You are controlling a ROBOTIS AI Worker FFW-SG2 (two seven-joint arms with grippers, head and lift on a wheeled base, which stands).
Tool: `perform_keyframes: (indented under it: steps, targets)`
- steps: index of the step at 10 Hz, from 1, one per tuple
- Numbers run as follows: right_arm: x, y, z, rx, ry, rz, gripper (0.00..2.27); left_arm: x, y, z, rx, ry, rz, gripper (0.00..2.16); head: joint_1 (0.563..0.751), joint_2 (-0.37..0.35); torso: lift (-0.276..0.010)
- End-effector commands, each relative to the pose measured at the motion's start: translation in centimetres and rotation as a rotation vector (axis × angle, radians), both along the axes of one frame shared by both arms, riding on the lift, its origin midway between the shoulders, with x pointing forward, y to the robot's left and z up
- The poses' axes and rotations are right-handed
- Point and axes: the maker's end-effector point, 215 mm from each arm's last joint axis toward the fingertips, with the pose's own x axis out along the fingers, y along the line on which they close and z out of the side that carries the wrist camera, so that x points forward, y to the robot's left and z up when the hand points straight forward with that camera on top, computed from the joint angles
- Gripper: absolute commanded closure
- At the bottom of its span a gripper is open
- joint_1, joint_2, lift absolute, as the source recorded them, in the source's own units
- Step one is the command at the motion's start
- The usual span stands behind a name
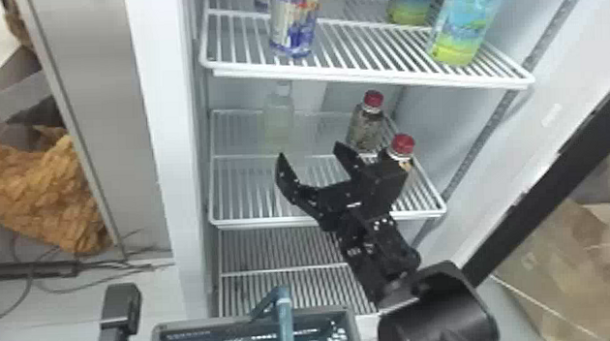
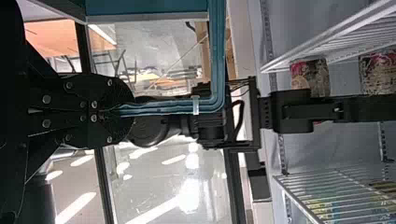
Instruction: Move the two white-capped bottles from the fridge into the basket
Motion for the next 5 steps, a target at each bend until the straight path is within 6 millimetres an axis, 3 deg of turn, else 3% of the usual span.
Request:
perform_keyframes:
  steps: [1,5]
  targets:
    - [1.6,0.0,0.0,-0.007,-0.008,-0.003,0.09,-0.1,-0.1,0.0,0.001,0.0,-0.003,1.15,0.695,-0.241,-0.26]
    - [4.5,-0.2,-1.1,-0.021,0.005,-0.011,0.09,-0.2,-0.1,-0.1,0.004,0.001,-0.008,1.15,0.695,-0.234,-0.26]
